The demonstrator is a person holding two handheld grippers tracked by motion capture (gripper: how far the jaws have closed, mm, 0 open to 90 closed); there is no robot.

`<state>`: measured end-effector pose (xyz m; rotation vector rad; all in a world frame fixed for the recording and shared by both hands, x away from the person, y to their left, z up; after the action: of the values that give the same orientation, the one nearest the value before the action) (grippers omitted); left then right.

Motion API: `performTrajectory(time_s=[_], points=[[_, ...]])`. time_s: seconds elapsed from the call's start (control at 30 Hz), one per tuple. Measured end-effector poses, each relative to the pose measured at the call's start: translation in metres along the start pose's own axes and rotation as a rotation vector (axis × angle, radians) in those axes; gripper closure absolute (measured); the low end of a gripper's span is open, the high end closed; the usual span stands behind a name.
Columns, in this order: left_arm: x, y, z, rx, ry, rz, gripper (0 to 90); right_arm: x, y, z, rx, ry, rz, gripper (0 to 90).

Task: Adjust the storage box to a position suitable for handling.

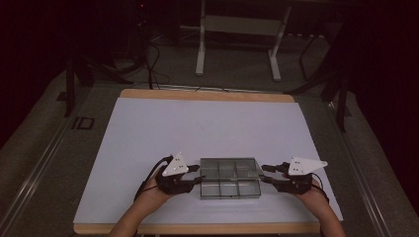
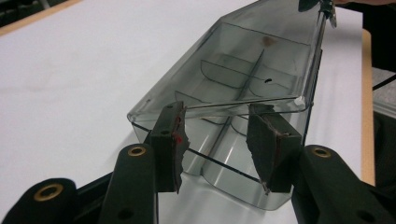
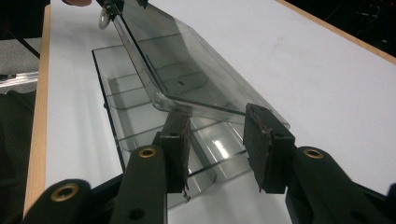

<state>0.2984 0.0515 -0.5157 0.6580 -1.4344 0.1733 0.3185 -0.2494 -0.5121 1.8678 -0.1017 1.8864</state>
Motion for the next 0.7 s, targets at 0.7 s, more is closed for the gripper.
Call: performTrajectory(time_s=[0.7], points=[[0.016,-0.008,-0.015,0.061,-0.006,0.077,72.2,0.015,-0.012,0.017,-0.102,0.007,0.054,73.3]])
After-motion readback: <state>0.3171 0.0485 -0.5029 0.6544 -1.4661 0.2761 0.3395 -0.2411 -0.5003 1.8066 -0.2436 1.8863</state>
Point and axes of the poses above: each handheld gripper's, and its own axes: y roughly backward along the jaws, x roughly out of its top, z roughly to its right, the point moved 6 cm from there along -y, roughly forward along the jaws, and after that the axes turned 13 degrees about z, right-handed, at the moved point
